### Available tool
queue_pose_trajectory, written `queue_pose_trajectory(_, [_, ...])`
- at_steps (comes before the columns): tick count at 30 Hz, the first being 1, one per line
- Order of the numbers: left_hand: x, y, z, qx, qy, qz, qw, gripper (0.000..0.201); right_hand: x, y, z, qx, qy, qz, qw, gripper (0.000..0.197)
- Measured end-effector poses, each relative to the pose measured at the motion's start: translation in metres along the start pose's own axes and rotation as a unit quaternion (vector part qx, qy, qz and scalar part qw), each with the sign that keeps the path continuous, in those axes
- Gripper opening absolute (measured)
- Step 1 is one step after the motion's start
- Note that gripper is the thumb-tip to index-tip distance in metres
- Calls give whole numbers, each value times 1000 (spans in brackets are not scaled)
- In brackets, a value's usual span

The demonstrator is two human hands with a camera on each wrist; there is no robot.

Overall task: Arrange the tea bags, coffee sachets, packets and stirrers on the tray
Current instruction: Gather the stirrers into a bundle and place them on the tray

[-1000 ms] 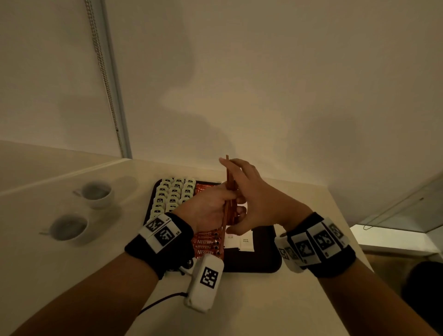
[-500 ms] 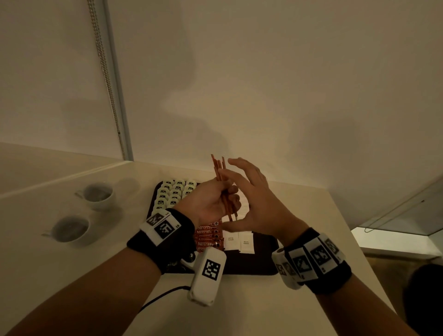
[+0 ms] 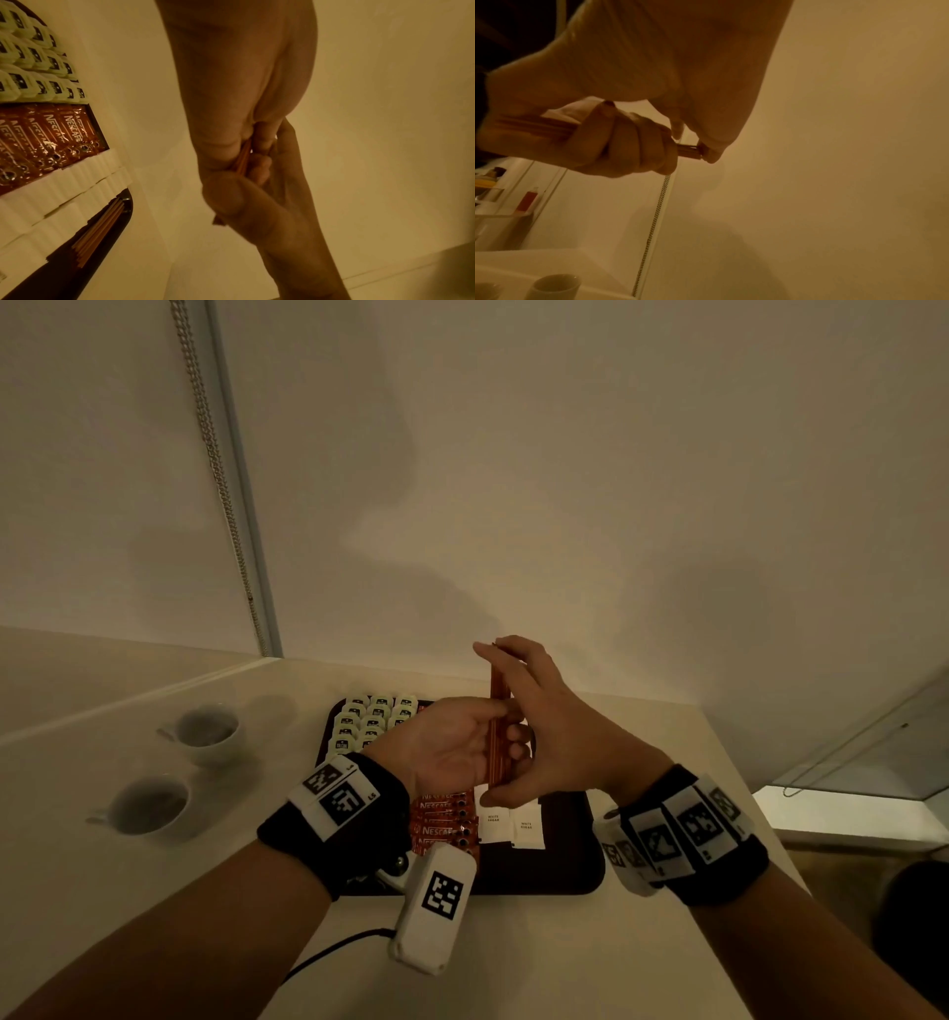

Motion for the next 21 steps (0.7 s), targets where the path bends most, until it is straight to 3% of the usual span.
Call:
queue_pose_trajectory(5, [3,2,-3,-9,5,-13,1000,22,0,-3,-4,68,25,11,997,143])
queue_pose_trajectory(11, [-3,2,-1,-19,31,-5,999,25,3,-5,-10,78,21,23,996,140])
queue_pose_trajectory(14, [-7,2,0,-18,37,12,999,21,3,-7,-13,48,-1,41,998,129])
queue_pose_trajectory(21, [-7,4,3,-3,52,-9,999,23,3,-10,-15,68,27,-3,997,148])
Point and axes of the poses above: each hand's wrist, its own z-axis away from the middle knuckle, its own y-axis out of the palm, x = y × z, the point moved 2 cm from there along -z, towards the middle knuckle
